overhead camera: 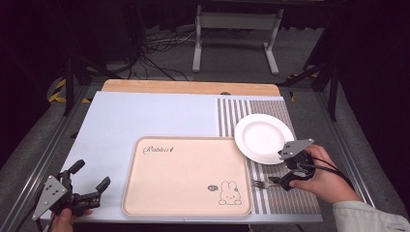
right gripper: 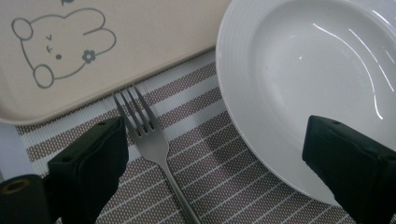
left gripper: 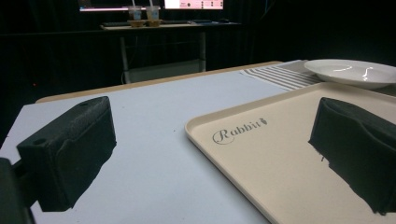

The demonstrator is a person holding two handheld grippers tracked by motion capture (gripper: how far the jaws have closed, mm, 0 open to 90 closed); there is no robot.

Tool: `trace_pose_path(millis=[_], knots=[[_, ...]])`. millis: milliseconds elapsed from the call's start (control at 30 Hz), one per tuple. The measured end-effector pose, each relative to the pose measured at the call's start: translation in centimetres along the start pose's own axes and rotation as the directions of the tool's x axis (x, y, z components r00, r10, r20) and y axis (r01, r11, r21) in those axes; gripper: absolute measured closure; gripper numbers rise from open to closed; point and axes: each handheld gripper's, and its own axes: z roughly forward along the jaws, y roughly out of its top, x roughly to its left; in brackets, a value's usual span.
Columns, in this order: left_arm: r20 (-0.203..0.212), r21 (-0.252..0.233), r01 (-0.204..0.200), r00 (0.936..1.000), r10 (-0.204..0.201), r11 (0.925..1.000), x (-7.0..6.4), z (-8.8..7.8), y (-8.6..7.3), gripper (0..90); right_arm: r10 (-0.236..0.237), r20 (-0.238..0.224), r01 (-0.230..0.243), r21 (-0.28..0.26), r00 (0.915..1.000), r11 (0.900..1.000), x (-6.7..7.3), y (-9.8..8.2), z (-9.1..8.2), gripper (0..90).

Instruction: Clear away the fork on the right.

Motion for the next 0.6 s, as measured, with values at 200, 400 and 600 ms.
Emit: trace_pose_path(millis=[200, 400, 600], knots=[[0.0, -0.002, 0.0, 1.0, 0.0, 1.0, -0.02, 0.02, 0.0, 0.9, -0.044, -0.039, 0.046, 0.066, 0.9983, 0.997, -0.05, 0.57, 0.29, 8.5], [0.001, 0.001, 0.0, 1.0, 0.0, 1.0, -0.03, 0.03, 0.01, 1.0, -0.089, -0.062, 0.097, 0.128, 0.9941, 0.987, -0.04, 0.7, 0.72, 8.6], [0.0, 0.005, 0.001, 1.0, -0.001, 1.0, -0.03, 0.05, -0.01, 1.0, -0.103, -0.072, 0.113, 0.154, 0.9921, 0.981, -0.27, 0.81, 0.83, 8.5]])
